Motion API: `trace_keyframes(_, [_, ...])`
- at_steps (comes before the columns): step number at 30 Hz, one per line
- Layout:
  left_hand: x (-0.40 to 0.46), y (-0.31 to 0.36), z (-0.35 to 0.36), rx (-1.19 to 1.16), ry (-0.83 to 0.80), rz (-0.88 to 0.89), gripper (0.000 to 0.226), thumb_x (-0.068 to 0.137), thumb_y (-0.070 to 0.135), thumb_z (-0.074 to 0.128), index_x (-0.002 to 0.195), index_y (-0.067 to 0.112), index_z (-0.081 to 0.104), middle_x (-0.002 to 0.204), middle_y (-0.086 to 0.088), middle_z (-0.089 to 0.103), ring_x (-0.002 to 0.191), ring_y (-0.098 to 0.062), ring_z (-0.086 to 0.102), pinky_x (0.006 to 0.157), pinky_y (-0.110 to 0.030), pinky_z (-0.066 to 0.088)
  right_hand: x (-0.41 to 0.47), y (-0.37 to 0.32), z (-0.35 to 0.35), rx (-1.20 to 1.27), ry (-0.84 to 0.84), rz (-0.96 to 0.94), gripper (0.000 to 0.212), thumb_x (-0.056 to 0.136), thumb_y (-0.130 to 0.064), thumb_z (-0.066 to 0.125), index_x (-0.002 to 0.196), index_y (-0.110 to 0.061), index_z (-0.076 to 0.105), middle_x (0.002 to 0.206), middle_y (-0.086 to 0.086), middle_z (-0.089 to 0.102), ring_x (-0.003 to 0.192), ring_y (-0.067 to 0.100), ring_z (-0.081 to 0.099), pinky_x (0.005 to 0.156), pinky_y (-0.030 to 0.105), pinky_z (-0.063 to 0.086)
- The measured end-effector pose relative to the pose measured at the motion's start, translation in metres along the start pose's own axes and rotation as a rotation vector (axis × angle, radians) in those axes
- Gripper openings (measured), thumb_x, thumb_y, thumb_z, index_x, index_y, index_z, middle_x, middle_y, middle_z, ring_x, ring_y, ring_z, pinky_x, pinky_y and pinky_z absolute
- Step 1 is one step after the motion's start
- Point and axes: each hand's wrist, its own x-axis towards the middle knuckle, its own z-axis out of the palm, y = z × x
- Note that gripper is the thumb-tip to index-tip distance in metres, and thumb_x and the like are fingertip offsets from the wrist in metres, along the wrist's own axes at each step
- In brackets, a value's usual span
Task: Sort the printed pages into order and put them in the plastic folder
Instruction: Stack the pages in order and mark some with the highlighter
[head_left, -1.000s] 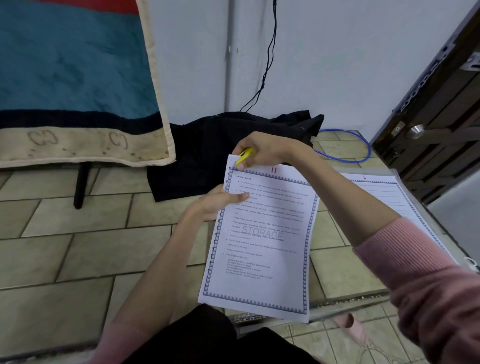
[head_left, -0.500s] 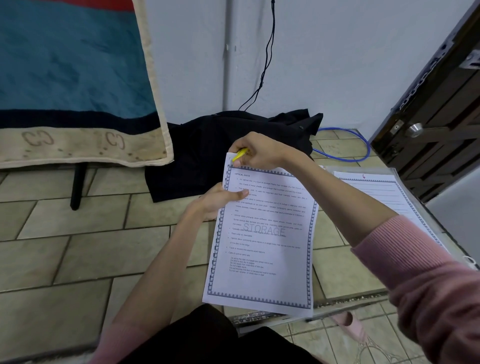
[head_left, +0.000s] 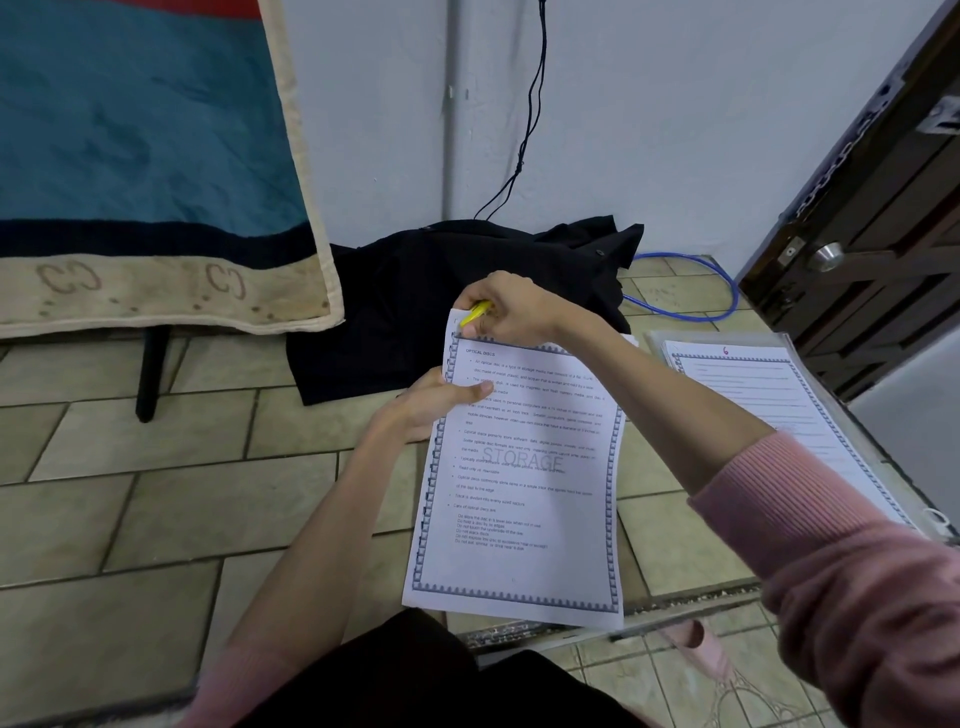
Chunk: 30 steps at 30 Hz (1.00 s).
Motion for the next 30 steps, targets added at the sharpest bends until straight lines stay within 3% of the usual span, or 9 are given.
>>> trace_keyframes(3, [0.002, -0.003, -0.002, 0.0, 0.001, -0.01, 0.025, 0.091, 0.01, 0.058, 0.115, 0.012, 0.06, 0.121, -0.014, 0.064, 0.11, -0.03, 0.062, 0.096, -0.048, 0.049, 0.0, 0.002, 0.002, 0.013, -0.013, 0.006, 0.016, 0.087, -0.021, 0.066, 0.102, -0.019, 0.066, 0.087, -0.012, 0.062, 0.091, 0.012, 0.06, 0.096, 0.037, 0.039])
trace_keyframes(6, [0.005, -0.008, -0.004, -0.014, 0.009, -0.009, 0.033, 0.09, 0.01, 0.06, 0.122, 0.01, 0.056, 0.124, -0.014, 0.062, 0.112, -0.03, 0.061, 0.099, -0.05, 0.046, 0.001, 0.004, -0.003, 0.075, -0.079, 0.025, 0.022, 0.082, -0.02, 0.071, 0.103, -0.017, 0.066, 0.092, -0.009, 0.065, 0.089, 0.01, 0.062, 0.085, 0.031, 0.052])
trace_keyframes(11, [0.006, -0.01, -0.004, -0.03, 0.018, -0.018, 0.031, 0.088, 0.01, 0.061, 0.119, 0.011, 0.058, 0.12, -0.011, 0.064, 0.111, -0.029, 0.061, 0.098, -0.049, 0.046, 0.0, 0.01, -0.017, 0.131, -0.023, 0.078, 0.045, 0.067, -0.02, 0.084, 0.108, -0.015, 0.064, 0.093, -0.011, 0.061, 0.088, 0.006, 0.058, 0.079, 0.016, 0.045])
trace_keyframes(16, [0.008, -0.007, -0.003, -0.032, 0.011, -0.015, 0.029, 0.088, 0.009, 0.06, 0.117, 0.011, 0.059, 0.12, -0.012, 0.064, 0.111, -0.03, 0.061, 0.098, -0.049, 0.047, -0.001, 0.014, -0.015, 0.163, -0.021, 0.076, 0.037, 0.075, -0.02, 0.078, 0.11, -0.013, 0.067, 0.084, -0.013, 0.06, 0.078, 0.001, 0.056, 0.07, 0.012, 0.043])
trace_keyframes(20, [0.008, -0.007, -0.002, 0.002, 0.008, -0.017, 0.026, 0.089, 0.01, 0.06, 0.114, 0.013, 0.06, 0.119, -0.011, 0.064, 0.111, -0.03, 0.061, 0.098, -0.048, 0.047, -0.001, 0.015, -0.013, 0.128, -0.059, 0.054, 0.022, 0.084, -0.022, 0.069, 0.104, -0.013, 0.067, 0.081, -0.007, 0.061, 0.075, 0.007, 0.056, 0.072, 0.028, 0.049])
trace_keyframes(23, [0.009, -0.008, -0.002, 0.022, 0.008, -0.022, 0.033, 0.088, 0.011, 0.061, 0.121, 0.01, 0.057, 0.122, -0.012, 0.063, 0.112, -0.029, 0.061, 0.099, -0.049, 0.046, 0.001, 0.015, -0.011, 0.108, -0.07, 0.054, 0.02, 0.086, -0.022, 0.067, 0.104, -0.012, 0.067, 0.077, -0.009, 0.059, 0.07, 0.004, 0.054, 0.066, 0.02, 0.046])
trace_keyframes(26, [0.009, -0.007, -0.002, 0.038, 0.019, -0.031, 0.036, 0.088, 0.012, 0.062, 0.123, 0.01, 0.056, 0.122, -0.011, 0.063, 0.112, -0.028, 0.061, 0.099, -0.049, 0.046, 0.003, 0.015, -0.01, 0.102, -0.08, 0.056, 0.02, 0.086, -0.021, 0.067, 0.103, -0.011, 0.067, 0.081, -0.005, 0.062, 0.074, 0.006, 0.056, 0.071, 0.022, 0.047])
trace_keyframes(30, [0.007, -0.006, -0.001, 0.057, 0.004, -0.025, 0.029, 0.089, 0.012, 0.06, 0.118, 0.014, 0.058, 0.118, -0.007, 0.065, 0.111, -0.026, 0.061, 0.096, -0.045, 0.048, 0.004, 0.015, -0.01, 0.071, -0.108, 0.047, 0.021, 0.086, -0.023, 0.067, 0.104, -0.011, 0.066, 0.085, -0.004, 0.063, 0.078, 0.008, 0.058, 0.07, 0.018, 0.047])
